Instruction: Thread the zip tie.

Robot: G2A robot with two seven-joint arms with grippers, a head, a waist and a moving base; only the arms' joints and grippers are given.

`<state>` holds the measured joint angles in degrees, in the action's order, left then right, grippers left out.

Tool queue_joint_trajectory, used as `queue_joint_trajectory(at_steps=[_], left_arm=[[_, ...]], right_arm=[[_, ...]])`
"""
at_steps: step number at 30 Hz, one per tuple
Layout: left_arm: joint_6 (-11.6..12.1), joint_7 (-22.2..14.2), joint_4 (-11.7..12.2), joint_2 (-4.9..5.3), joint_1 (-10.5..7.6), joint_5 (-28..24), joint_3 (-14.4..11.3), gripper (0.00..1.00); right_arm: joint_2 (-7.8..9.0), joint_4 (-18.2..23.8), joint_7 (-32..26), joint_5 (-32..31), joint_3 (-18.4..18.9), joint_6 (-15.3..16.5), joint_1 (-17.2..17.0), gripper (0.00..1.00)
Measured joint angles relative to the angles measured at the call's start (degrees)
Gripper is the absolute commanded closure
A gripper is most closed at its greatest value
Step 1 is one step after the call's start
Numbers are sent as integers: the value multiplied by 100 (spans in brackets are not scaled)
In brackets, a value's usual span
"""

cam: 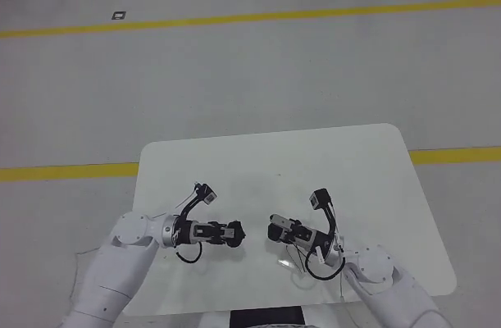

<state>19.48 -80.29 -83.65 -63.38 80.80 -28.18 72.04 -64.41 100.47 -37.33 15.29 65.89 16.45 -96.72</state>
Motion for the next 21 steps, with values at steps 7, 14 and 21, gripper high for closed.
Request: queue_joint_trajectory(at_steps=[7,14,21], left_arm=[[0,65,220,-95,-124,-123,-213,100],[0,65,428,-76,-242,-555,-431,100],[0,65,607,-10,-327,-1196,-626,100]], right_arm=[[0,0,0,0,0,0,0,0],[0,0,0,0,0,0,0,0],[0,0,0,0,0,0,0,0]])
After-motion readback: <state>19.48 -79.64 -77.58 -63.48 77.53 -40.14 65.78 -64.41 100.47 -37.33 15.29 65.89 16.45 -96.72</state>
